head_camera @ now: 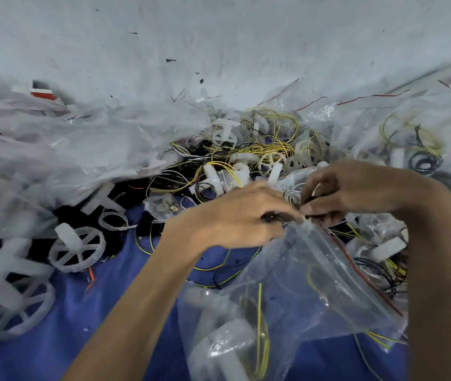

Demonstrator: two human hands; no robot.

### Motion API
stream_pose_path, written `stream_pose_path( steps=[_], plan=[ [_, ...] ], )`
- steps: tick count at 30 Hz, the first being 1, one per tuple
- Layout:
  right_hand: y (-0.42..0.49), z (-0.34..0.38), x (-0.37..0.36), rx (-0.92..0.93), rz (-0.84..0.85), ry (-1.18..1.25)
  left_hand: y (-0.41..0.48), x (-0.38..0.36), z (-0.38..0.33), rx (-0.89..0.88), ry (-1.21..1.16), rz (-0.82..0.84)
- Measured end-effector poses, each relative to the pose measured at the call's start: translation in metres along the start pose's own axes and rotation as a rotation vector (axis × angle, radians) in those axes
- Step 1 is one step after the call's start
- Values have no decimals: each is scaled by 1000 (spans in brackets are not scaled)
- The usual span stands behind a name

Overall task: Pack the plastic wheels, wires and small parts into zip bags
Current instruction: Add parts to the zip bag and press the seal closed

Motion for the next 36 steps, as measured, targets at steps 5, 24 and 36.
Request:
stream_pose_path(
  steps=[5, 24, 36],
  plan=[
    [4, -22, -8, -114, 97, 39, 9, -21, 11, 77, 136, 40],
    [24, -14, -42, 8, 293, 195, -14, 17, 47, 211, 51, -10],
    [32, 16, -51, 173, 250, 9, -24, 51, 35, 33, 24, -237]
  ],
)
Point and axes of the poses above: each hand's wrist, its own y-axis towards the middle knuckle, its own x-axis out of the back of the hand, z = x × y, the point moved 8 cm from there along y, towards the middle knuckle, and after that the axes turned 3 degrees about -y, right-handed, at the moved point
